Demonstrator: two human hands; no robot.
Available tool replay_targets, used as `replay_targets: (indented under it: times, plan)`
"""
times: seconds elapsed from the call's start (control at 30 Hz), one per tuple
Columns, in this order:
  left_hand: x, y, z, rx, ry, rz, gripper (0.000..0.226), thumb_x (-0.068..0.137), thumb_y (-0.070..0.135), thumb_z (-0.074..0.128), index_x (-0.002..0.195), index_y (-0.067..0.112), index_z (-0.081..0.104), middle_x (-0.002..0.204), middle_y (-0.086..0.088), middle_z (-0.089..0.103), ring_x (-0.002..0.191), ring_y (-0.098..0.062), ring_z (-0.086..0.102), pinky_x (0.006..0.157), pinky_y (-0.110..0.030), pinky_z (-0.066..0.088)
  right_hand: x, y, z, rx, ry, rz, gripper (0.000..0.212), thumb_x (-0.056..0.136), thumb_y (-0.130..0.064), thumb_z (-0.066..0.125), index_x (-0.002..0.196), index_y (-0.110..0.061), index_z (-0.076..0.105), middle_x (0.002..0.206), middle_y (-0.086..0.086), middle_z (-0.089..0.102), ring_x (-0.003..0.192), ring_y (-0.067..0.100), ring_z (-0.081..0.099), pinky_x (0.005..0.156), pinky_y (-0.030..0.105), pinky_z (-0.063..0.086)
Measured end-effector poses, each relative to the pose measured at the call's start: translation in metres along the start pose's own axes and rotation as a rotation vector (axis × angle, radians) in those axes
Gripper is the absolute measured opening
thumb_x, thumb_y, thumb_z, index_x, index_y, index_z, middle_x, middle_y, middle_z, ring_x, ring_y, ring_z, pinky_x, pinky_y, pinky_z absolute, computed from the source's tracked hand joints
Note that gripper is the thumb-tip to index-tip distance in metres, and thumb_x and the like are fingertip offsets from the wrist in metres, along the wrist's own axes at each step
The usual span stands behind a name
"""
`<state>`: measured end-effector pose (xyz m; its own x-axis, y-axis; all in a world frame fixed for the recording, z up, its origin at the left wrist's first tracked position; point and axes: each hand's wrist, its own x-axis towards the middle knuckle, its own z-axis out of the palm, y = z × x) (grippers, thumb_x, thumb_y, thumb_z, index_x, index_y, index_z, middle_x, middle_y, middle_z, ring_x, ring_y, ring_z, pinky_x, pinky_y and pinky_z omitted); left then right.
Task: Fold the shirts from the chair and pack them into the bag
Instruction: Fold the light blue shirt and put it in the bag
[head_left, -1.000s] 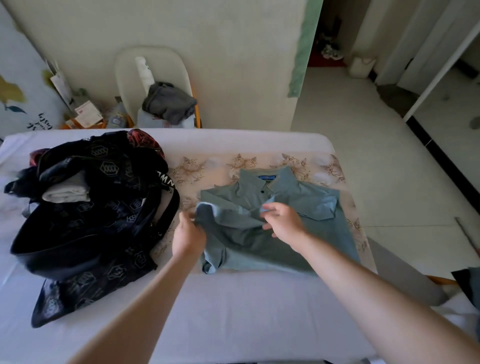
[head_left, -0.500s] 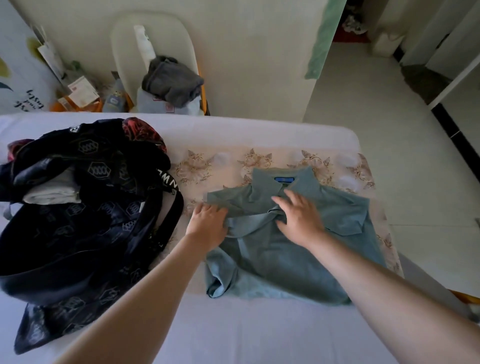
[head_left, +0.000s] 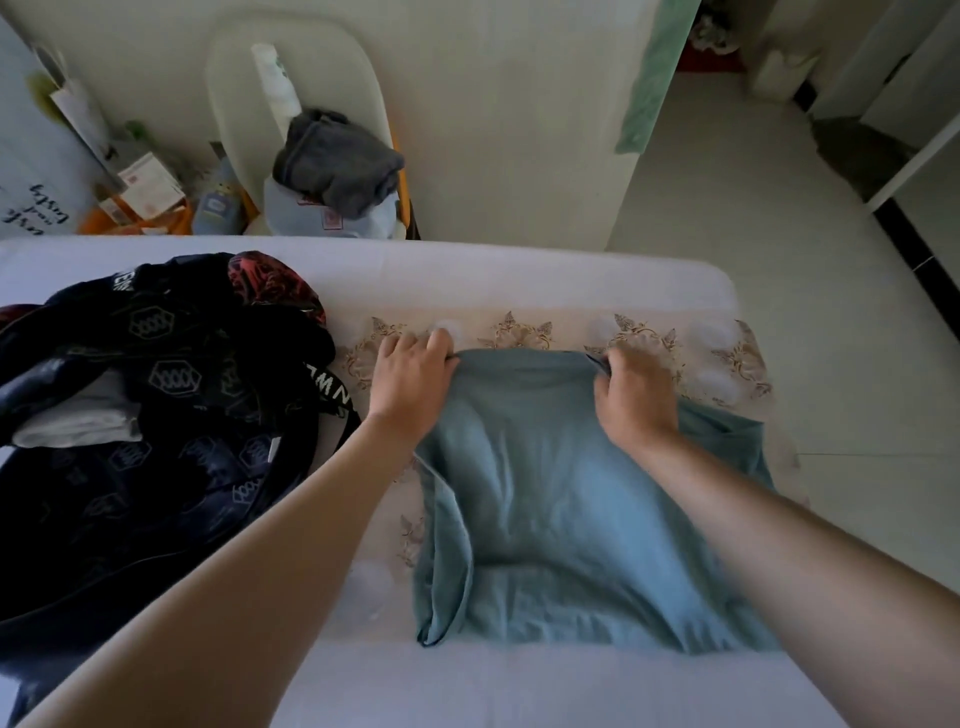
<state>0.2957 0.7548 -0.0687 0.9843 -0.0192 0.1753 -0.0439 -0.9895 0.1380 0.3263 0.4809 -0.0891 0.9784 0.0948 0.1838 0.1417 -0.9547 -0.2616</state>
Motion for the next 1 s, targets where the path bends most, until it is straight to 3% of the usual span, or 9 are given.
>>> replay_targets:
  times: [0.13, 0.23, 0.3, 0.37, 0.4, 0.5, 0.63, 0.83, 1.0]
  plan:
    - [-0.004, 0.005, 0.012, 0.079, -0.040, 0.023, 0.046, 0.075, -0.002, 0.062, 0.116, 0.020, 0.056, 0.116, -0.003, 0.057, 0.110, -0.029, 0.049, 0.103, -0.042, 0.036, -0.003, -0.003, 0.007, -0.230, -0.050, -0.053, 0.050, 0.071, 0.002, 0.061, 0.119, -0.008, 0.057, 0.112, 0.021, 0.055, 0.099, 0.041, 0.053, 0.084, 0.048, 0.044]
    - [-0.036, 0.007, 0.031, -0.010, -0.203, 0.224, 0.033, 0.096, 0.026, 0.051, 0.128, 0.024, 0.058, 0.130, -0.003, 0.055, 0.124, -0.028, 0.047, 0.108, -0.041, 0.028, -0.032, -0.006, 0.017, -0.250, -0.005, -0.446, 0.058, 0.073, 0.005, 0.050, 0.128, -0.013, 0.057, 0.126, 0.019, 0.052, 0.105, 0.038, 0.049, 0.088, 0.047, 0.043]
    - [-0.053, -0.001, 0.041, 0.086, -0.428, 0.153, 0.050, 0.102, 0.044, 0.033, 0.150, 0.031, 0.034, 0.158, -0.002, 0.030, 0.146, -0.027, 0.023, 0.118, -0.045, 0.013, -0.047, -0.003, 0.026, -0.268, -0.159, -0.669, 0.060, 0.079, 0.002, 0.045, 0.134, -0.018, 0.057, 0.139, 0.018, 0.050, 0.116, 0.037, 0.050, 0.094, 0.048, 0.046]
    - [-0.062, -0.013, 0.047, 0.134, -0.518, 0.025, 0.057, 0.104, 0.047, 0.026, 0.157, 0.032, 0.013, 0.165, -0.001, 0.007, 0.152, -0.024, 0.002, 0.122, -0.048, 0.005, -0.054, -0.001, 0.034, -0.242, -0.380, -0.582, 0.061, 0.086, -0.007, 0.050, 0.146, -0.019, 0.047, 0.155, 0.016, 0.037, 0.133, 0.036, 0.043, 0.108, 0.048, 0.040]
    - [-0.067, -0.015, 0.046, 0.105, -0.493, -0.023, 0.058, 0.104, 0.045, 0.030, 0.157, 0.030, 0.014, 0.165, -0.002, 0.008, 0.152, -0.025, 0.002, 0.122, -0.047, 0.006, -0.056, -0.001, 0.035, -0.224, -0.467, -0.464, 0.062, 0.091, -0.015, 0.050, 0.152, -0.020, 0.036, 0.160, 0.014, 0.027, 0.142, 0.034, 0.034, 0.115, 0.046, 0.032]
    - [-0.092, -0.009, 0.031, -0.116, -0.205, -0.101, 0.050, 0.096, 0.029, 0.054, 0.144, 0.019, 0.045, 0.148, -0.008, 0.043, 0.138, -0.032, 0.036, 0.111, -0.049, 0.031, -0.059, -0.008, 0.031, -0.217, -0.532, -0.296, 0.065, 0.098, -0.023, 0.044, 0.158, -0.019, 0.019, 0.165, 0.012, 0.011, 0.150, 0.031, 0.018, 0.122, 0.042, 0.020]
    - [-0.144, 0.012, 0.016, -0.209, 0.025, -0.125, 0.018, 0.084, 0.022, 0.064, 0.100, 0.018, 0.056, 0.098, -0.002, 0.058, 0.092, -0.028, 0.056, 0.079, -0.040, 0.046, -0.090, -0.029, 0.020, -0.101, -0.441, -0.367, 0.064, 0.087, -0.013, 0.057, 0.148, -0.016, 0.040, 0.157, 0.014, 0.030, 0.141, 0.035, 0.034, 0.115, 0.047, 0.031]
    - [-0.225, 0.044, 0.004, -0.336, -0.022, -0.076, 0.042, 0.067, 0.035, 0.082, 0.070, 0.024, 0.041, 0.065, 0.008, 0.051, 0.059, -0.019, 0.053, 0.048, -0.026, 0.032, -0.172, -0.051, 0.005, 0.130, -0.352, -0.464, 0.049, 0.072, -0.009, 0.064, 0.119, -0.022, 0.063, 0.118, 0.001, 0.055, 0.102, 0.024, 0.059, 0.087, 0.035, 0.050]
    - [-0.275, 0.052, 0.014, -0.249, -0.095, -0.157, 0.033, 0.067, 0.037, 0.076, 0.072, 0.023, 0.047, 0.069, 0.005, 0.054, 0.066, -0.025, 0.057, 0.054, -0.033, 0.047, -0.223, -0.047, 0.000, 0.163, -0.380, -0.447, 0.044, 0.072, -0.013, 0.063, 0.114, -0.024, 0.064, 0.102, -0.002, 0.053, 0.089, 0.023, 0.058, 0.072, 0.036, 0.050]
